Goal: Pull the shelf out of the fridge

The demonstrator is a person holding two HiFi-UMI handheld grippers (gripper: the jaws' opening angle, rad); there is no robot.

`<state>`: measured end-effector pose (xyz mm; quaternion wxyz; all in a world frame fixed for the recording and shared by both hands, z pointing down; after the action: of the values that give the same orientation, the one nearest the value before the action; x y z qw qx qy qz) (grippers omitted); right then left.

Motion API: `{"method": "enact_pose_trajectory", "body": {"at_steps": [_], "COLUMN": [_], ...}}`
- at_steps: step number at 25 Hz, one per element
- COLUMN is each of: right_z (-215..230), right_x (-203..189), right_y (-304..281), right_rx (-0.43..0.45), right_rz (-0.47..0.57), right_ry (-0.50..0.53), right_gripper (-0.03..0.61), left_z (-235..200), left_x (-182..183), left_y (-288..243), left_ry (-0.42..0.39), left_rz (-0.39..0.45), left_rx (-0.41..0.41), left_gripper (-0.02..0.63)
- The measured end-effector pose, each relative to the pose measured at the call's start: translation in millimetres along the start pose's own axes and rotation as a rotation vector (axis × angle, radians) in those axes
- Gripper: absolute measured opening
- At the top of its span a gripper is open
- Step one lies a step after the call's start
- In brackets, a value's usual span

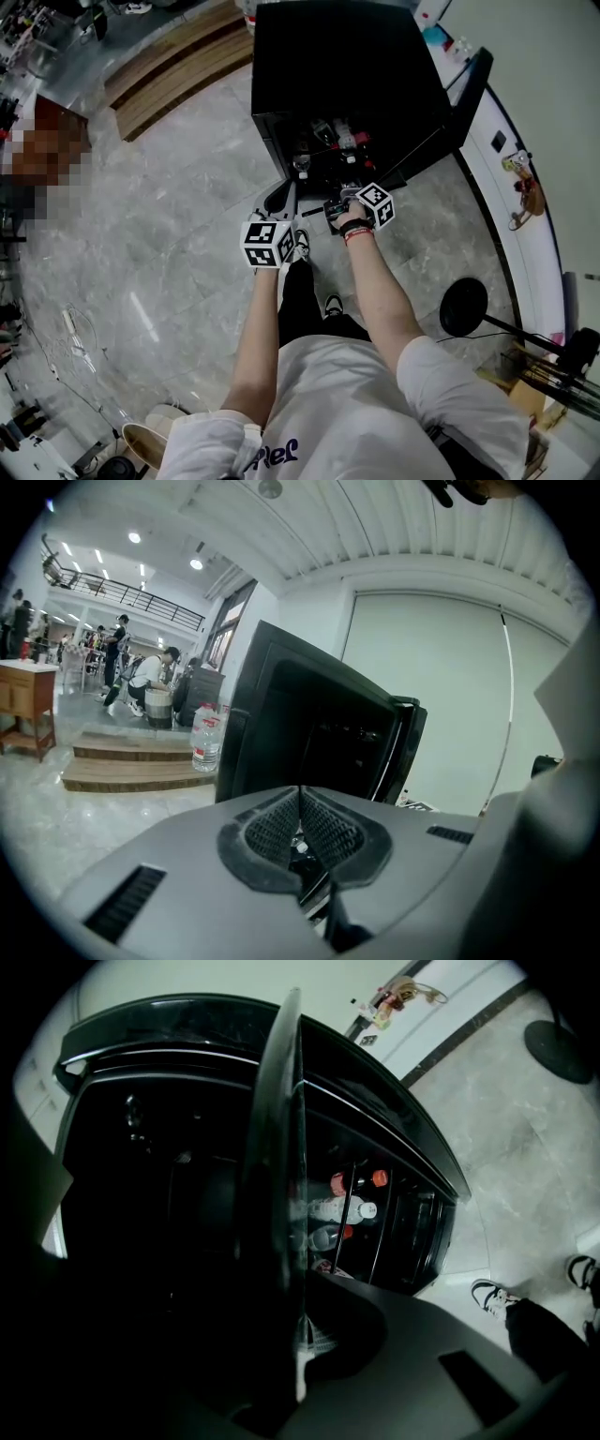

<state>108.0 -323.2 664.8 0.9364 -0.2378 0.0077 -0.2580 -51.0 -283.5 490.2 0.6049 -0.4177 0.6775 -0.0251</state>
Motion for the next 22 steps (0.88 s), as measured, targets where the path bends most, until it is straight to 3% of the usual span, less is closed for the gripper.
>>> {"method": "enact_pose_trajectory", "body": {"at_steps": [4,15,22], "right_z": [5,2,-16], "right_x": [-12,-51,-75], "right_y": [26,123,179], "right_rx": [-0.037,-0.185,-0.205], "right_rz": [-0.052,-0.179,-0.193], "right_ry": [0.099,0.637,0.888], "right_gripper": [0.025,0.025,0.025], "left_z": [5,35,57], "left_x": [-2,-13,-19], "left_y": [11,48,79], "left_ry": [-0.019,-0.054,-0.075], "left_rz": [-0.002,-0.006,0.006], "left_rx": [0.004,0.019,0.047], "left_gripper": [0.020,0.020,0.020]}}
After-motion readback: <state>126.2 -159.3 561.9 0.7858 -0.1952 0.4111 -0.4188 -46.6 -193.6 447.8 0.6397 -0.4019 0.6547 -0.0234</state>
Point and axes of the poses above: the fingertips, and each gripper's own axes: y backward along the fingers, z to its right, x out of its top, the point moved 1 cm from there along y, backward along the fingers, and after that the axes turned 15 degrees about -z, right-handed, at the moved point
